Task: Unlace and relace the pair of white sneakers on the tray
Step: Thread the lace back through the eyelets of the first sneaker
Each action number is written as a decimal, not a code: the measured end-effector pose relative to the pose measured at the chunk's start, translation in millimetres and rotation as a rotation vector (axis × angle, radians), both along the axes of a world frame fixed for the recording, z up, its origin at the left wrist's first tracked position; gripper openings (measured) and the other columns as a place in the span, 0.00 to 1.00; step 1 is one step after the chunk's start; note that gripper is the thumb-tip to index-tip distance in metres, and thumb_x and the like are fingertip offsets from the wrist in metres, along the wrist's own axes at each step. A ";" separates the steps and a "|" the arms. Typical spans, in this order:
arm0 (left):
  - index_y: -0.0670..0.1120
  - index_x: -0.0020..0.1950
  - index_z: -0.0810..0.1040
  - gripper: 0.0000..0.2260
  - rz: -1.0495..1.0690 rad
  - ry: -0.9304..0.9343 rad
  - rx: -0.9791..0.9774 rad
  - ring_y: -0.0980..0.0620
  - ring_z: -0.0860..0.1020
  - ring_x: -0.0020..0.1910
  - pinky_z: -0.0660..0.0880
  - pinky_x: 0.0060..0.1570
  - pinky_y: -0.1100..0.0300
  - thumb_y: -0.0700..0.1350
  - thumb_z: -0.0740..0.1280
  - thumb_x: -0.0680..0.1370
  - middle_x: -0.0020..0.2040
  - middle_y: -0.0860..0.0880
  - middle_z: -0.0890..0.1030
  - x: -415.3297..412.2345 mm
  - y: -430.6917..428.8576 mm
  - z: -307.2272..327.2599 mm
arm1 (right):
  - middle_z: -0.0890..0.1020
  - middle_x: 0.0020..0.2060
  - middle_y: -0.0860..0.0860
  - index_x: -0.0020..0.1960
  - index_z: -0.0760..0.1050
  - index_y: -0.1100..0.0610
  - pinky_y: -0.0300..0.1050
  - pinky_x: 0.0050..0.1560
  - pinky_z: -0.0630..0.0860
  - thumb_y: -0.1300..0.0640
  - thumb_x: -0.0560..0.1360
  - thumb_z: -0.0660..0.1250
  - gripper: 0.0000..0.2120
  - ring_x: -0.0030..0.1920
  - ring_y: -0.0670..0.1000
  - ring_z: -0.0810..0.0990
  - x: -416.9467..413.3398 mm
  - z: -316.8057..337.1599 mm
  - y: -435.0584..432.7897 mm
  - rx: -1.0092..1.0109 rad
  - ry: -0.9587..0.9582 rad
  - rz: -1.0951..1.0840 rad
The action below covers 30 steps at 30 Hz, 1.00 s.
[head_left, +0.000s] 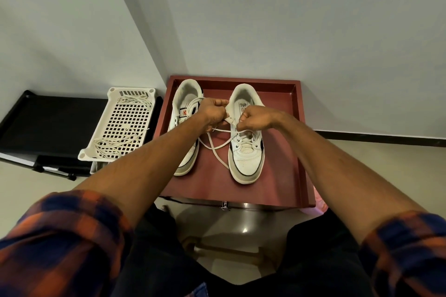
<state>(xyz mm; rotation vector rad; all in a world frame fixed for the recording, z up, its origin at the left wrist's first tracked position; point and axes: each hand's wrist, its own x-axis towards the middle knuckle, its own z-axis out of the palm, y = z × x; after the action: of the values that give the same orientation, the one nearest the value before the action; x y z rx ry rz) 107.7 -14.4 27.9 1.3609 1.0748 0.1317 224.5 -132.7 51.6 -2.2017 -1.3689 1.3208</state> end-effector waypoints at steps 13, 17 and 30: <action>0.38 0.62 0.79 0.17 -0.053 -0.016 0.086 0.51 0.80 0.31 0.77 0.25 0.62 0.26 0.62 0.76 0.46 0.40 0.83 0.2 0.3 -9.5 | 0.83 0.30 0.46 0.35 0.81 0.56 0.37 0.39 0.77 0.60 0.78 0.69 0.13 0.32 0.43 0.79 0.1 7.2 1.6 0.026 0.093 -0.059; 0.36 0.62 0.79 0.16 -0.059 -0.024 0.097 0.48 0.80 0.33 0.78 0.28 0.59 0.27 0.63 0.76 0.43 0.41 0.83 1.3 0.2 -13.8 | 0.75 0.22 0.48 0.28 0.73 0.59 0.34 0.29 0.68 0.66 0.76 0.62 0.18 0.24 0.41 0.70 10.0 9.0 -12.0 0.129 0.215 -0.216; 0.35 0.62 0.77 0.16 -0.012 -0.078 0.040 0.48 0.80 0.34 0.75 0.22 0.63 0.25 0.62 0.76 0.46 0.39 0.82 -1.4 -2.9 -13.3 | 0.73 0.22 0.49 0.25 0.74 0.55 0.42 0.33 0.66 0.64 0.75 0.68 0.20 0.25 0.46 0.68 16.2 9.5 -6.9 0.101 0.209 -0.210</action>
<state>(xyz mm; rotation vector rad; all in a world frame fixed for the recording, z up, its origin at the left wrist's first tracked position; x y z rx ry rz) 106.4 -17.3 14.6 1.3870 1.0033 0.1963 240.6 -139.6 61.2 -2.0133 -1.0725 1.3304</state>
